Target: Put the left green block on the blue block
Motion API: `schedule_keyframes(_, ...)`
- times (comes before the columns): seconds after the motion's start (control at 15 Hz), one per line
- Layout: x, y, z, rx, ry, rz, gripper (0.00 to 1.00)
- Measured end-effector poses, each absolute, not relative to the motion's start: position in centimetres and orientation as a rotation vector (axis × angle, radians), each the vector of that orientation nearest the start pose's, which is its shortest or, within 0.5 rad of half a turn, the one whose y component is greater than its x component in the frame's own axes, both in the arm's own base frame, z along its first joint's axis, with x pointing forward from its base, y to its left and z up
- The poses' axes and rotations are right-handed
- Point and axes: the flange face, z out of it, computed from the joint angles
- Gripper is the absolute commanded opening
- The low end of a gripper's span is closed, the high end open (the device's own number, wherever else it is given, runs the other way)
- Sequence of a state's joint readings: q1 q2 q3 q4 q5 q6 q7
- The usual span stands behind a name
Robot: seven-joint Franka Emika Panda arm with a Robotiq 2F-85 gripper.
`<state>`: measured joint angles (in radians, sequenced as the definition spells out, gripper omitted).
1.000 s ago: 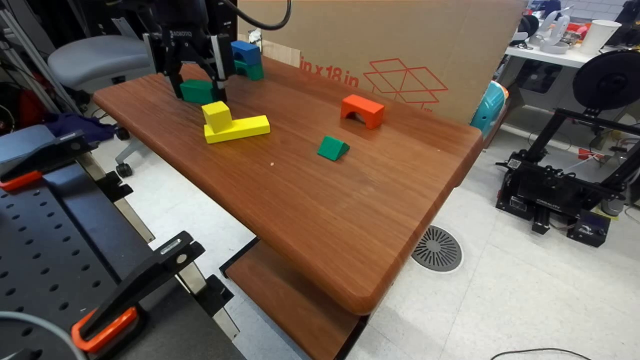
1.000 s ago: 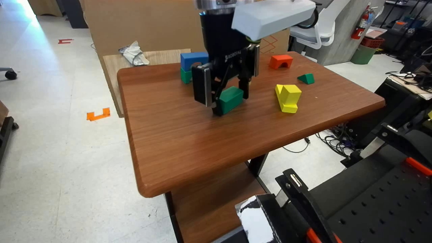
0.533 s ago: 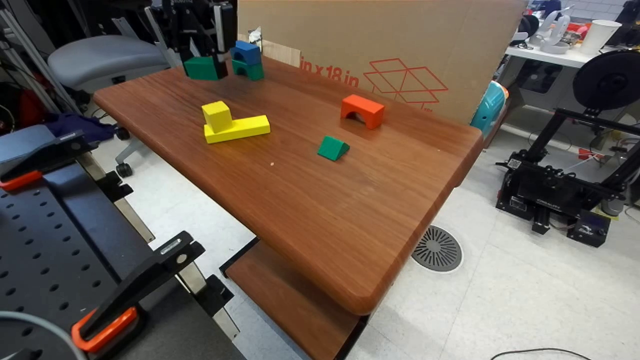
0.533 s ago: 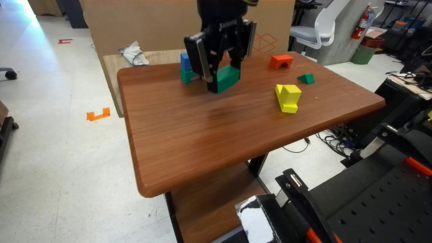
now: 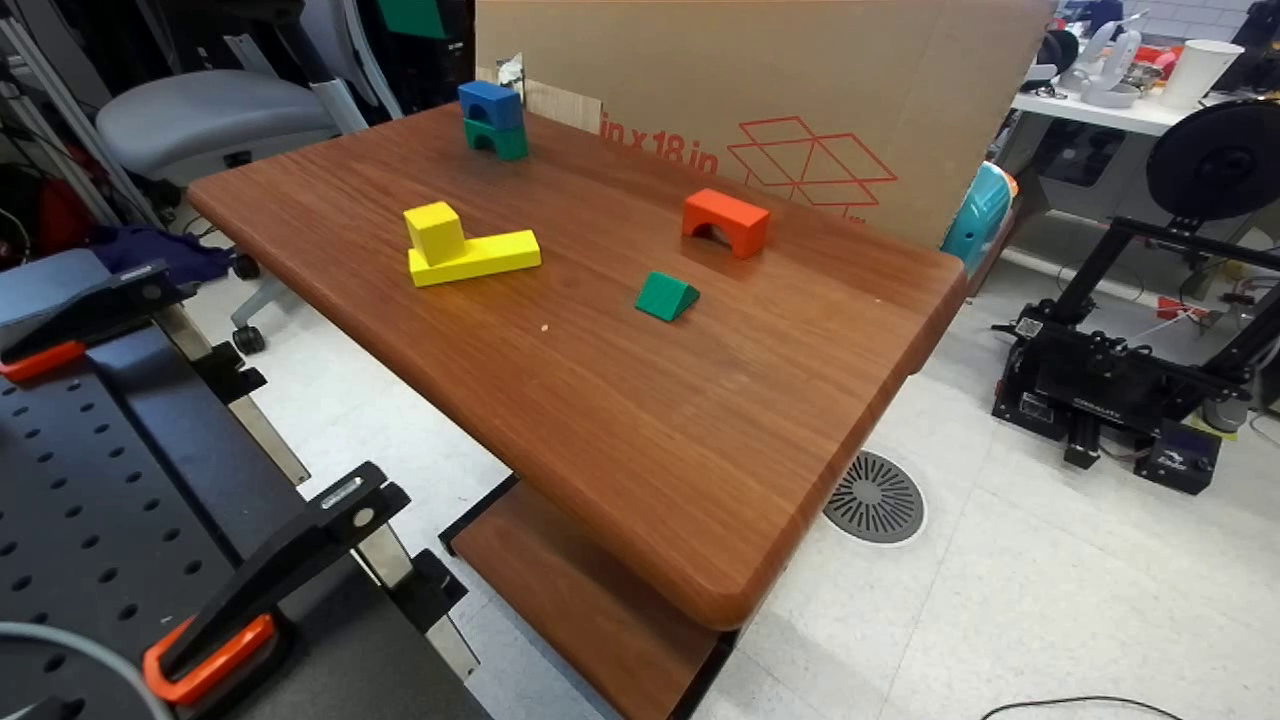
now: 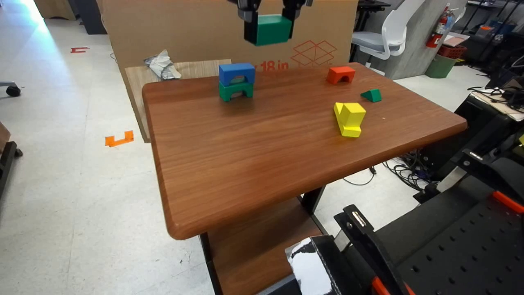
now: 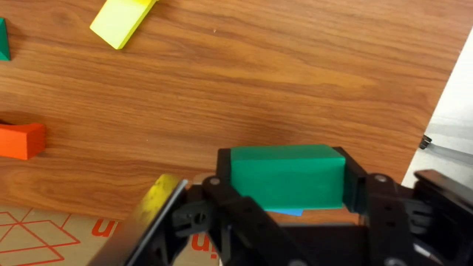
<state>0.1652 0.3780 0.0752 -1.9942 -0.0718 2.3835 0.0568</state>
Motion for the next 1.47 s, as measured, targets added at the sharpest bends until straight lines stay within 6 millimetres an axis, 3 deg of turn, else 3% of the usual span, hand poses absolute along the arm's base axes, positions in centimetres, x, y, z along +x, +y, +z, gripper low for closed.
schedule_keyframes(0.33,60.6,13.2,27.9,-3.120,-0.240,-0.013,0.41)
schedule_keyframes(0.87,62.8,14.0,25.9,-3.123,-0.039,-0.005,0.41)
schedule_keyframes(1.47,64.9,15.2,24.0,-3.132,0.075,0.038,0.41)
